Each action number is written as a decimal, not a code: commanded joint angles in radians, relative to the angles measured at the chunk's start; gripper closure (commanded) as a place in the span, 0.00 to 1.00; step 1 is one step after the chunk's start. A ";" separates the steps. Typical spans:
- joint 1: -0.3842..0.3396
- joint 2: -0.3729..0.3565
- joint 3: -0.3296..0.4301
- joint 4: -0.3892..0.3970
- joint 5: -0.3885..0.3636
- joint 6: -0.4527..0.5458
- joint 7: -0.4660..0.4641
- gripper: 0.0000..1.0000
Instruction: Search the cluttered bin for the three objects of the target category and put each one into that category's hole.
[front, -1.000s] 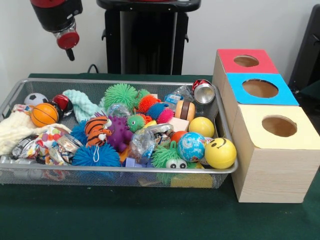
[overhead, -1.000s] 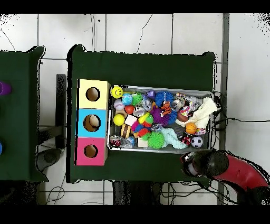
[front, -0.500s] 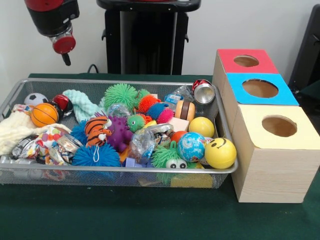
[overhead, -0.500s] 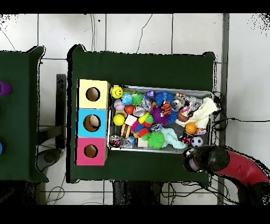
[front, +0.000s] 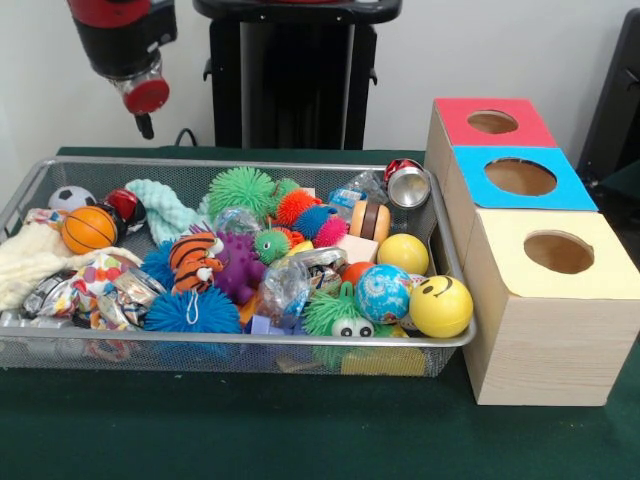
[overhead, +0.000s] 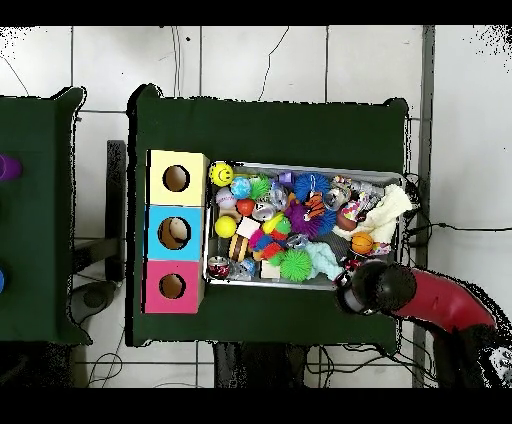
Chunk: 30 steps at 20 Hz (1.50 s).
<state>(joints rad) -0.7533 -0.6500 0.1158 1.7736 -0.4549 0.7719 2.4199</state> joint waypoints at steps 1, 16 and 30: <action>0.107 0.162 0.027 -0.329 -0.009 0.063 0.039 1.00; 0.101 0.383 0.067 -0.670 0.019 0.124 -0.120 1.00; 0.193 0.231 0.030 -0.468 0.099 0.098 0.070 1.00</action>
<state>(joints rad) -0.6154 -0.4027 0.1136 1.2380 -0.4041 0.8615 2.4199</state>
